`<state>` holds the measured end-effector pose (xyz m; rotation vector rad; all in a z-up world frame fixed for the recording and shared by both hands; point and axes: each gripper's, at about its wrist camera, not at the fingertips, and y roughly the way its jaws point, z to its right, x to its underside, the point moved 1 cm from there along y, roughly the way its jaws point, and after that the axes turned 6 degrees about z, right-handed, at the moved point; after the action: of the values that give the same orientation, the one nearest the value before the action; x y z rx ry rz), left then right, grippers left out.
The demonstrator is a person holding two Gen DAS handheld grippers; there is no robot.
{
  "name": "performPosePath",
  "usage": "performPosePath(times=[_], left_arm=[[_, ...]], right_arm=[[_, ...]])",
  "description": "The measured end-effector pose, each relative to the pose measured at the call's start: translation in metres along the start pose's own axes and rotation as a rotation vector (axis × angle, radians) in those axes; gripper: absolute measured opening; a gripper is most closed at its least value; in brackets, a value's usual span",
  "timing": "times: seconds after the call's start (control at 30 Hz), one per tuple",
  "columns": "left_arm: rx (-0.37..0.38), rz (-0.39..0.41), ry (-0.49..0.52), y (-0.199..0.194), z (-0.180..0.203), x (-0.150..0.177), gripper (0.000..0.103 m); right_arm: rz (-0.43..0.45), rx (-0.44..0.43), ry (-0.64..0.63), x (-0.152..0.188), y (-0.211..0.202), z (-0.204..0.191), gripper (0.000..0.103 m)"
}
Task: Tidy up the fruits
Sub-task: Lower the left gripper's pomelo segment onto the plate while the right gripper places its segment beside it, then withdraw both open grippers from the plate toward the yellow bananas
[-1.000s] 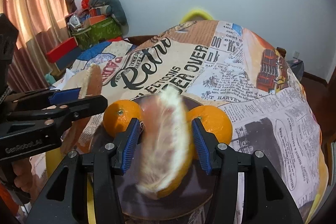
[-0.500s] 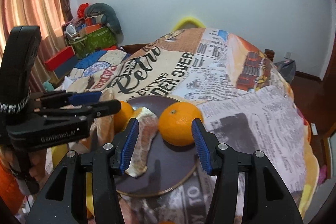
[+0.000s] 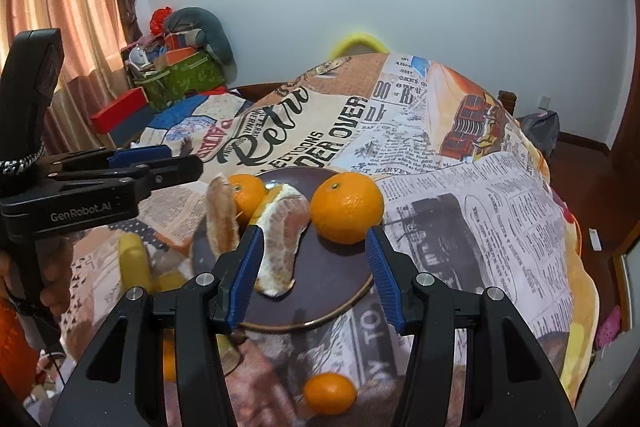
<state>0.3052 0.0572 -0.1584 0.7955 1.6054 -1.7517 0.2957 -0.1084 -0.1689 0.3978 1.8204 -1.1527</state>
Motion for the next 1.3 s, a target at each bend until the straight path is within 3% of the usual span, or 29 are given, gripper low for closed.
performPosePath(times=[0.33,0.77,0.97,1.3], left_arm=[[-0.047,-0.041,-0.031,-0.036,-0.020,0.035,0.059],[-0.062,-0.169,-0.065,-0.030,-0.022,0.097,0.059],[-0.123,-0.150,-0.070,-0.024,-0.020,0.107,0.076],[-0.104,-0.174,-0.141,-0.005,-0.026,0.115,0.081]], right_arm=[[-0.005,-0.006,-0.032,0.013,-0.024,-0.021,0.050],[-0.072,-0.033,-0.039,0.042,-0.020,-0.039,0.050],[-0.133,-0.072,-0.014,0.059,-0.004,-0.043,0.050],[-0.192,-0.128,0.001,0.073,0.012,-0.050,0.050]])
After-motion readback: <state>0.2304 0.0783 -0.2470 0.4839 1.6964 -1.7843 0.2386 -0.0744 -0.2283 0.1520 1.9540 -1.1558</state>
